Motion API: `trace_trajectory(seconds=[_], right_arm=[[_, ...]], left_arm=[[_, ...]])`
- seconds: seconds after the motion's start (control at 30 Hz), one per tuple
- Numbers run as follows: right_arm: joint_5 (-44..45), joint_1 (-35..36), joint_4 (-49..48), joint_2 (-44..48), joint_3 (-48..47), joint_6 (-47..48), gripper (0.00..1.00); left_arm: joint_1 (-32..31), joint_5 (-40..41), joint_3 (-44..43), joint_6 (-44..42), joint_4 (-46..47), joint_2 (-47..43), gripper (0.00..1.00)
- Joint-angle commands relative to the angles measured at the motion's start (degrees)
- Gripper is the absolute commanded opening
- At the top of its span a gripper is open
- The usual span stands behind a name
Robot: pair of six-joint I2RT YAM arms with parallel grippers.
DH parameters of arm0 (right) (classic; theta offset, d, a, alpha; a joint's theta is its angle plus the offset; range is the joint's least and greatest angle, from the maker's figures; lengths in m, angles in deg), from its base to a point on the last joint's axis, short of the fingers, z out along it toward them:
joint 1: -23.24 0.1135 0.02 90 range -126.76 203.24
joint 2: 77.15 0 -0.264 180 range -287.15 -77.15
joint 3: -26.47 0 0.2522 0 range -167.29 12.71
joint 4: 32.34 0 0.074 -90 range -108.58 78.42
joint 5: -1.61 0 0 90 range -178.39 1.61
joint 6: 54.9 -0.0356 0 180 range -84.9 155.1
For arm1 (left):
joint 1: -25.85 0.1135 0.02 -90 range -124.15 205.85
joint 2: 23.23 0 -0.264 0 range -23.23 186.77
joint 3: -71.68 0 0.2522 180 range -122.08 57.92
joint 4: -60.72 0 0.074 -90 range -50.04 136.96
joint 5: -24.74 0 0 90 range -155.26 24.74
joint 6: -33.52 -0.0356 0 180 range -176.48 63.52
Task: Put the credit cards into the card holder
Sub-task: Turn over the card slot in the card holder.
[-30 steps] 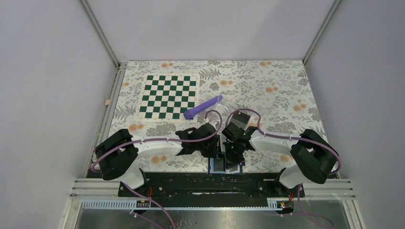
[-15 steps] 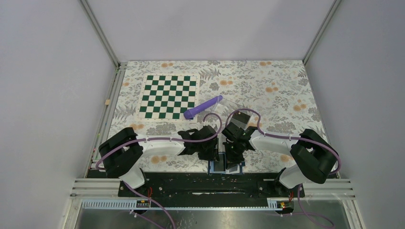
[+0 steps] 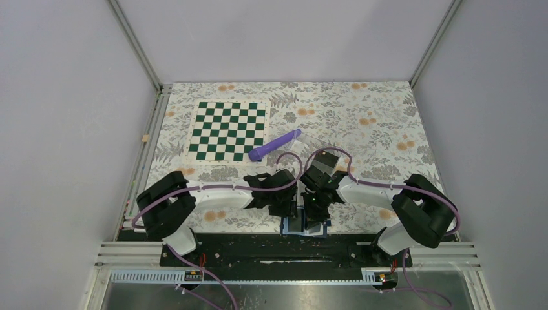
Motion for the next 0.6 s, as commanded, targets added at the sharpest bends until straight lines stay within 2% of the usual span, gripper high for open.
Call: trace_trajectory(seconds=[0.0, 0.13, 0.33, 0.57], right_arm=[[0.8, 0.4, -0.6, -1.7, -0.6, 0.8, 0.00], [0.9, 0.4, -0.6, -1.5, -0.5, 0.7, 0.00], [0.9, 0.3, -0.6, -1.4, -0.6, 0.8, 0.00], [0.9, 0.4, -0.5, -1.2, -0.5, 0.9, 0.00]], left_arm=[[-1.2, 2.2, -2.9, -1.4, -2.5, 3.5, 0.45], [-1.4, -1.4, -1.9, -1.0, 1.9, 3.2, 0.42], [-1.4, -4.1, 0.4, -0.3, 8.6, -2.5, 0.38], [-1.5, -5.3, -0.3, -0.3, 9.1, -4.7, 0.33]])
